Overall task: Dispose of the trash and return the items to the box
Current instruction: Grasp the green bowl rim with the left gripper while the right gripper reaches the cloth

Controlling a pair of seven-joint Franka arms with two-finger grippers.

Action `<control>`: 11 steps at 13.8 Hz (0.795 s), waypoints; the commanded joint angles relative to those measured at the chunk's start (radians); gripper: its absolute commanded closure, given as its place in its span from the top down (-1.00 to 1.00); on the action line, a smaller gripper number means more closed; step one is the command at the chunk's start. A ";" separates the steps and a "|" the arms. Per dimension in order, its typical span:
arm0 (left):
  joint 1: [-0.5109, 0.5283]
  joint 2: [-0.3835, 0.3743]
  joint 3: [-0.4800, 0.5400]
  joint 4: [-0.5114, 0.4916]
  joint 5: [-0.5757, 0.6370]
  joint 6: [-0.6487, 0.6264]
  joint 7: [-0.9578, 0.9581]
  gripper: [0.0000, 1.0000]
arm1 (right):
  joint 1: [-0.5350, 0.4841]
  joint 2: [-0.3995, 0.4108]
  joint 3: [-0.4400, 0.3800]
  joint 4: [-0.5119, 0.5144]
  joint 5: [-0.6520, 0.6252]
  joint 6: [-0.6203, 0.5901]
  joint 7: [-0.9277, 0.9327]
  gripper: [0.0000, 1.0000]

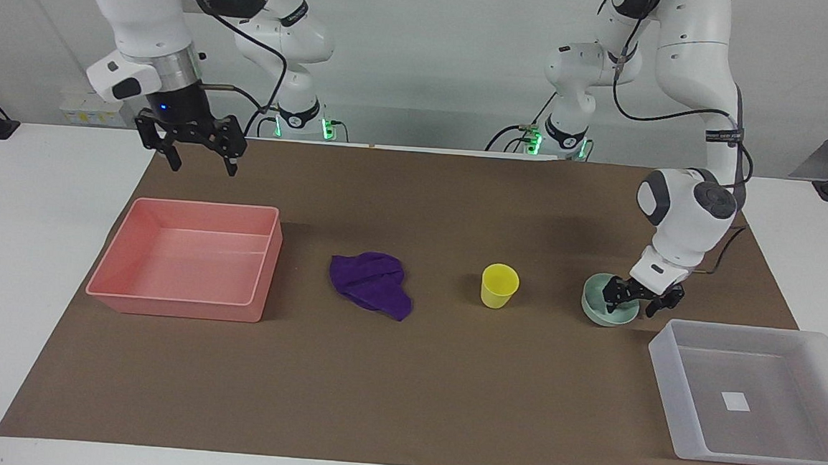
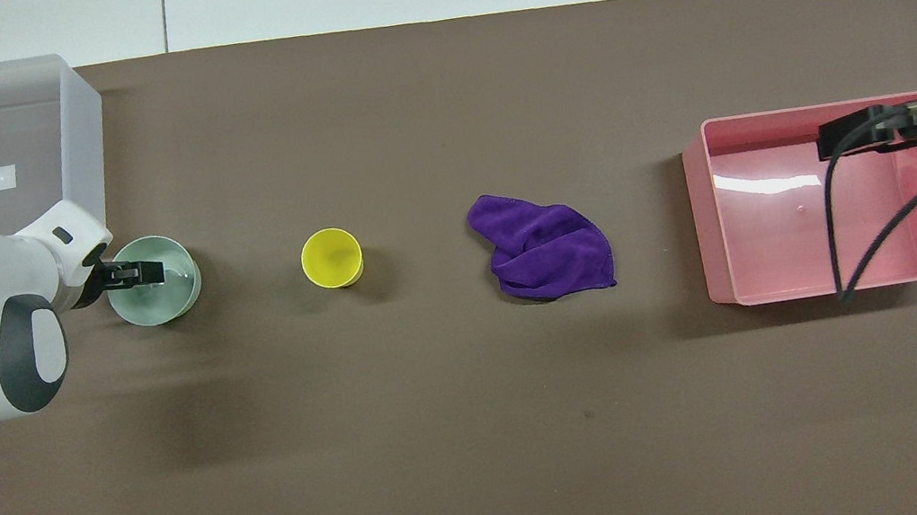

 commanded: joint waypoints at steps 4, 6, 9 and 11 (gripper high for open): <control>0.017 -0.033 -0.008 -0.008 0.019 -0.034 0.001 -1.00 | 0.111 0.157 0.007 -0.042 0.007 0.216 0.046 1.00; 0.017 -0.059 -0.008 0.011 0.019 -0.072 0.002 -1.00 | 0.141 0.206 0.007 -0.049 0.007 0.271 0.052 1.00; 0.015 -0.092 -0.008 0.129 0.019 -0.242 0.001 -1.00 | 0.204 0.287 0.007 -0.063 0.007 0.363 0.106 1.00; 0.017 -0.092 -0.006 0.221 0.019 -0.336 0.001 -1.00 | 0.230 0.310 0.007 -0.103 0.007 0.438 0.132 1.00</control>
